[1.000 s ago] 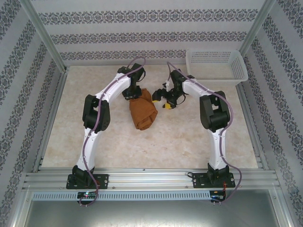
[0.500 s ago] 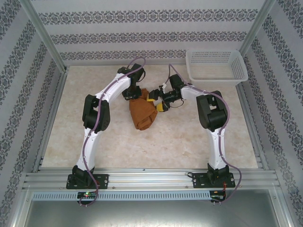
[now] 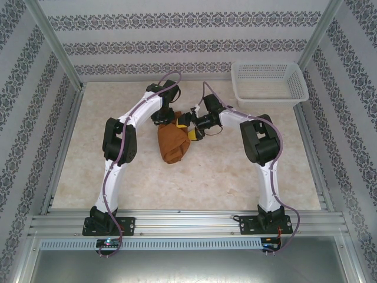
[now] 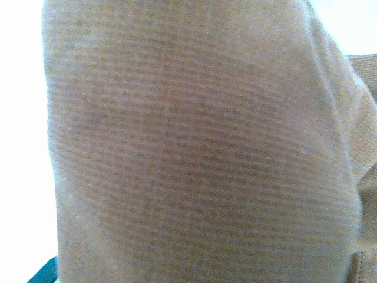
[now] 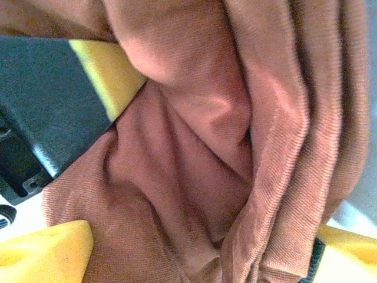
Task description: Roll up the long pants
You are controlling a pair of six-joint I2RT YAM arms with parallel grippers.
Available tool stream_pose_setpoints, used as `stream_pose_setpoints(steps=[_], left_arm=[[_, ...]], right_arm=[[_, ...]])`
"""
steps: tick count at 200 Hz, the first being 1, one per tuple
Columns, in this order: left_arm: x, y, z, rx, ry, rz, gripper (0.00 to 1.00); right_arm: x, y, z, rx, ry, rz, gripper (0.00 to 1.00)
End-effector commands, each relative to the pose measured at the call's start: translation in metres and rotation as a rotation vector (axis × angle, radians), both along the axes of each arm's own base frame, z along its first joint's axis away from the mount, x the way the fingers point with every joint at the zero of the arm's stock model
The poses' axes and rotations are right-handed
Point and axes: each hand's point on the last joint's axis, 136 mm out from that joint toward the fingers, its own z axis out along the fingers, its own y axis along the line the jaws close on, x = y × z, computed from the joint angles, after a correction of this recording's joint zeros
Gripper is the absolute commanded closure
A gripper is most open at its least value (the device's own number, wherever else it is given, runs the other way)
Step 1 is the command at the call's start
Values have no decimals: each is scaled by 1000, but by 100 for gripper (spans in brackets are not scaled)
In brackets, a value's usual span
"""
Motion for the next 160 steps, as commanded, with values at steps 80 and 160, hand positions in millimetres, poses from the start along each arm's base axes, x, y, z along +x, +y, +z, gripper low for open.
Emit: stream_pose_setpoints(steps=[80, 160], left_arm=[[-45, 31, -64, 214, 231, -30, 100], [-45, 28, -62, 210, 225, -32, 100]], right_arm=[[-19, 20, 72, 111, -97, 88, 13], [-28, 6, 71, 129, -73, 111, 12]])
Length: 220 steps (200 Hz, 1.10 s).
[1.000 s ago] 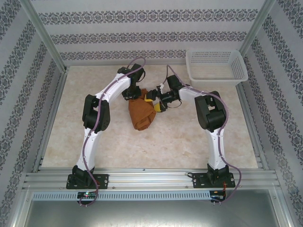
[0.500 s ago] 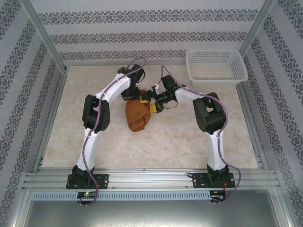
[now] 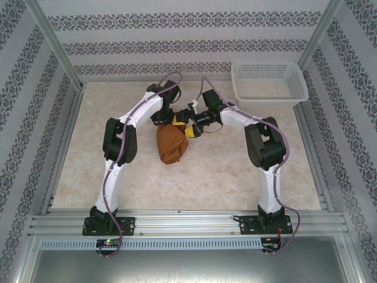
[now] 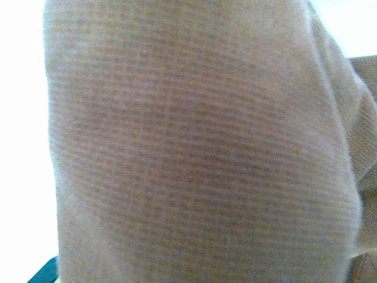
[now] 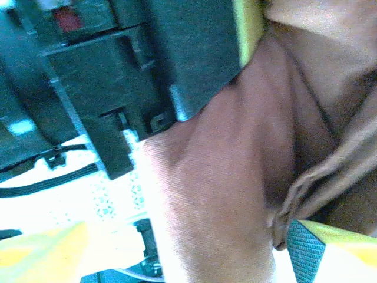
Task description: Roll up the long pants
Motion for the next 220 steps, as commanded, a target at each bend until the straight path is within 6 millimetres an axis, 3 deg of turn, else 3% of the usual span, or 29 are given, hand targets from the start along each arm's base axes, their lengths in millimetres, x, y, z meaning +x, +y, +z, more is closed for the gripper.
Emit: stream_pose_setpoints(steps=[1, 21, 69, 87, 102, 126, 166, 220], left_arm=[[-43, 27, -62, 186, 222, -15, 100], [-43, 25, -61, 183, 220, -14, 100], [-43, 24, -60, 183, 218, -17, 100], [-44, 23, -62, 182, 222, -21, 100], [-44, 22, -64, 179, 225, -23, 100], [-44, 21, -66, 175, 226, -24, 100], [-43, 19, -70, 167, 228, -23, 100], [-44, 20, -70, 167, 228, -24, 100]], right_arm=[[-14, 1, 22, 57, -14, 62, 12], [-25, 4, 7, -3, -8, 100, 12], [-38, -9, -57, -317, -39, 135, 13], [-39, -21, -76, -478, -82, 150, 14], [-33, -44, -92, -691, -157, 166, 15], [-22, -67, -87, -918, -274, 182, 14], [-5, -79, -64, -1044, -374, 149, 13], [4, -73, -103, -1017, -293, 190, 13]])
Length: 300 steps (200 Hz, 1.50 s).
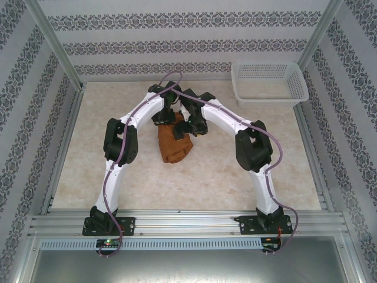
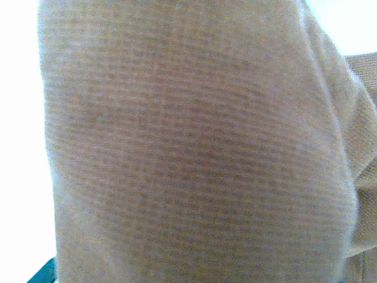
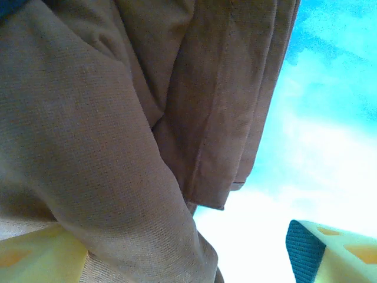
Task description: Roll up the long pants
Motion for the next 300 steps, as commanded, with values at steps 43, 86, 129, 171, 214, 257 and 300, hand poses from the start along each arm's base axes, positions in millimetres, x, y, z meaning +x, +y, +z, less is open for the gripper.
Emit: stream_pose_setpoints(steps=[43, 86, 129, 171, 214, 257, 300], left_arm=[[-46, 21, -70, 143, 235, -20, 100], [-49, 20, -67, 115, 198, 33, 100], [-42, 11, -48, 36, 68, 92, 100], [-25, 16, 1, 38, -69, 82, 64], [31, 63, 131, 84, -315, 139, 0], [40, 107, 222, 43, -512, 206, 0], [21, 114, 192, 57, -431, 212, 0]], right_arm=[[12, 16, -61, 247, 245, -114, 14], [12, 52, -69, 497, 400, -145, 15], [4, 68, -85, 539, 452, -144, 100], [6, 76, -63, 655, 445, -142, 100], [32, 71, 7, 835, 354, -157, 100], [80, 61, 96, 1042, 192, -205, 100], [144, 27, 186, 1269, -7, -292, 100]])
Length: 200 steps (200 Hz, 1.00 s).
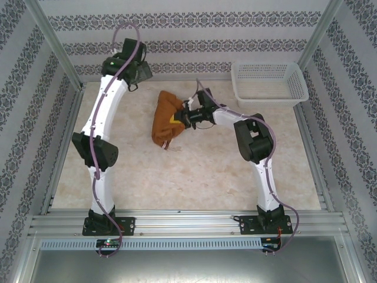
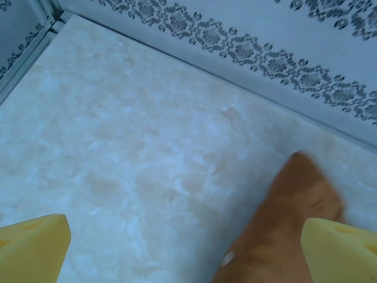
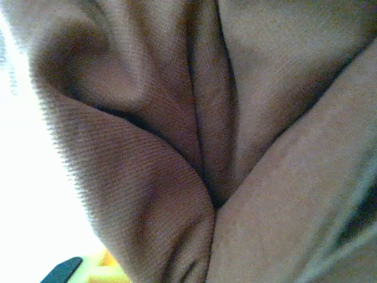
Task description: Roll up the long pants
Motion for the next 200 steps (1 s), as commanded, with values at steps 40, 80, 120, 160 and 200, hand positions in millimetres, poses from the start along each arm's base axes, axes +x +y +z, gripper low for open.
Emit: stream_pose_setpoints(steps=[40, 80, 120, 160, 200], left_arm=[[-25, -8, -73, 13, 204, -39, 0], [-23, -12, -89, 6, 238, -55, 0], [-21, -7, -96, 16, 257, -64, 0], [-19, 1, -107, 5, 276, -68, 0], [-15, 4, -123, -35, 303, -69, 0]], right_arm=[[72, -58, 214, 284, -438, -193, 100], [92, -111, 269, 213, -551, -316, 100], [113, -200, 270, 47, -547, -588, 100], [121, -283, 245, 2, -494, -816, 100], [122, -337, 210, -78, -437, -974, 100]])
